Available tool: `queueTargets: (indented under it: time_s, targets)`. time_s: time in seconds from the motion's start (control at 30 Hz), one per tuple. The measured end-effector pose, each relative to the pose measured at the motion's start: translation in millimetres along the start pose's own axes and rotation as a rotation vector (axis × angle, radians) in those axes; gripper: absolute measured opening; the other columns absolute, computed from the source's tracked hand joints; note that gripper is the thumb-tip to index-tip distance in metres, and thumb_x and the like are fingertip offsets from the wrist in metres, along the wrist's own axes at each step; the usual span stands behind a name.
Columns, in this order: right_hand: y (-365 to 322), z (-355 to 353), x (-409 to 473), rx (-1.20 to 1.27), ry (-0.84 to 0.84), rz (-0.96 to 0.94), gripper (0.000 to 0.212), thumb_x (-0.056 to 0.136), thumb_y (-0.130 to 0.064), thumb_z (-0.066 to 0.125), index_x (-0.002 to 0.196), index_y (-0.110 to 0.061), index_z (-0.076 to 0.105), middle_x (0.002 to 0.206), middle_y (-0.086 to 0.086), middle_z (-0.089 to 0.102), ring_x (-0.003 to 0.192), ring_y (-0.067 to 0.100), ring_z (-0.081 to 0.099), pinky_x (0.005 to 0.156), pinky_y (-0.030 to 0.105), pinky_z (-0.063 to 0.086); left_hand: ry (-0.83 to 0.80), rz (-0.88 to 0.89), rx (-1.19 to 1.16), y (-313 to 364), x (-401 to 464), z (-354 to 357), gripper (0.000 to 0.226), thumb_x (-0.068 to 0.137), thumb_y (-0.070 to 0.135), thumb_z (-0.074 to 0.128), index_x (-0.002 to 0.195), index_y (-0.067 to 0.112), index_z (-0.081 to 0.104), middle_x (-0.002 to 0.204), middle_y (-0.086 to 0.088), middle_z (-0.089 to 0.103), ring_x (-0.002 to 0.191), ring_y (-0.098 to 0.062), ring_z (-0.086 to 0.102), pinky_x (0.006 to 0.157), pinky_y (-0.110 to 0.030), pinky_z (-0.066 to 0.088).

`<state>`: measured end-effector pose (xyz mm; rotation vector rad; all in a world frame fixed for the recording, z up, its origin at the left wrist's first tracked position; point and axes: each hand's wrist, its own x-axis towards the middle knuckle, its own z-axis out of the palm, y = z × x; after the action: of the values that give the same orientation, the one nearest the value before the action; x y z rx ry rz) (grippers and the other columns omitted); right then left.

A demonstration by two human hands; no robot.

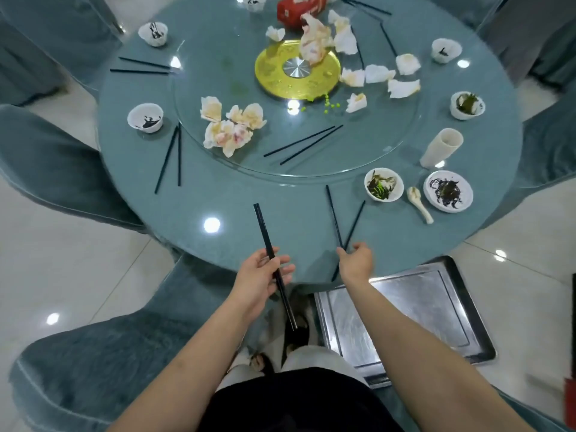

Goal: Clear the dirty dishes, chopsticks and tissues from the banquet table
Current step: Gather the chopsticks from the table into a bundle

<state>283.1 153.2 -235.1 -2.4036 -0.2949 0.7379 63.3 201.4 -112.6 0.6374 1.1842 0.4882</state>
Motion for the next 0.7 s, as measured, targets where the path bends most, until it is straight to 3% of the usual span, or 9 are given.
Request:
queueTargets:
  time_s: [0.07, 0.23, 0.33, 0.47, 0.53, 0.7]
  targets:
    - [2, 2, 6, -0.026, -0.017, 0.019, 0.044, 0.082, -0.030, 0.083, 0.114, -0.006, 0.066, 0.110, 0.015, 0.068, 0.103, 0.036, 0.064, 0.093, 0.040, 0.050, 0.011, -0.005, -0.010, 2, 11, 6, 0.020, 0.106, 0.001, 0.049, 0.123, 0.007, 0.056, 0.117, -0.018, 0.068, 0.094, -0.027, 0.074, 0.084, -0.038, 0.063]
    - [5, 1, 13, -0.056, -0.070, 0.024, 0.021, 0.088, -0.023, 0.077, 0.096, -0.008, 0.066, 0.090, 0.008, 0.066, 0.090, 0.032, 0.064, 0.075, 0.031, 0.044, 0.039, -0.022, -0.016, 2, 25, 13, 0.021, 0.105, 0.000, 0.050, 0.123, 0.006, 0.057, 0.115, -0.018, 0.072, 0.093, -0.027, 0.075, 0.076, -0.035, 0.063]
    - [6, 0, 17, -0.114, -0.067, 0.026, 0.013, 0.088, -0.020, 0.073, 0.086, -0.007, 0.071, 0.086, 0.011, 0.072, 0.085, 0.033, 0.067, 0.076, 0.034, 0.051, 0.033, -0.040, -0.022, 0, 27, 13, 0.022, 0.104, 0.000, 0.051, 0.125, 0.006, 0.056, 0.117, -0.019, 0.071, 0.094, -0.027, 0.075, 0.080, -0.037, 0.062]
    - [1, -1, 12, -0.202, -0.061, 0.023, 0.030, 0.083, -0.012, 0.066, 0.057, -0.011, 0.052, 0.055, 0.005, 0.050, 0.058, 0.031, 0.048, 0.058, 0.030, 0.041, 0.020, -0.045, -0.044, 4, 31, 10, 0.024, 0.104, 0.001, 0.053, 0.127, 0.004, 0.055, 0.120, -0.021, 0.071, 0.098, -0.030, 0.075, 0.085, -0.041, 0.061]
    - [-1, 0, 11, -0.210, -0.077, 0.025, 0.034, 0.081, -0.012, 0.066, 0.054, -0.012, 0.047, 0.052, 0.004, 0.044, 0.056, 0.029, 0.043, 0.058, 0.029, 0.038, 0.007, -0.042, -0.050, 8, 32, 7, 0.025, 0.103, 0.000, 0.054, 0.128, 0.004, 0.055, 0.119, -0.020, 0.071, 0.099, -0.031, 0.074, 0.088, -0.043, 0.060]
    - [-10, 0, 4, -0.103, -0.139, 0.056, 0.033, 0.084, -0.015, 0.070, 0.055, -0.011, 0.055, 0.054, 0.006, 0.053, 0.060, 0.030, 0.052, 0.060, 0.030, 0.039, -0.013, -0.035, -0.067, 18, 33, 1, 0.024, 0.104, 0.002, 0.053, 0.128, 0.003, 0.054, 0.123, -0.018, 0.070, 0.100, -0.030, 0.074, 0.088, -0.042, 0.061]
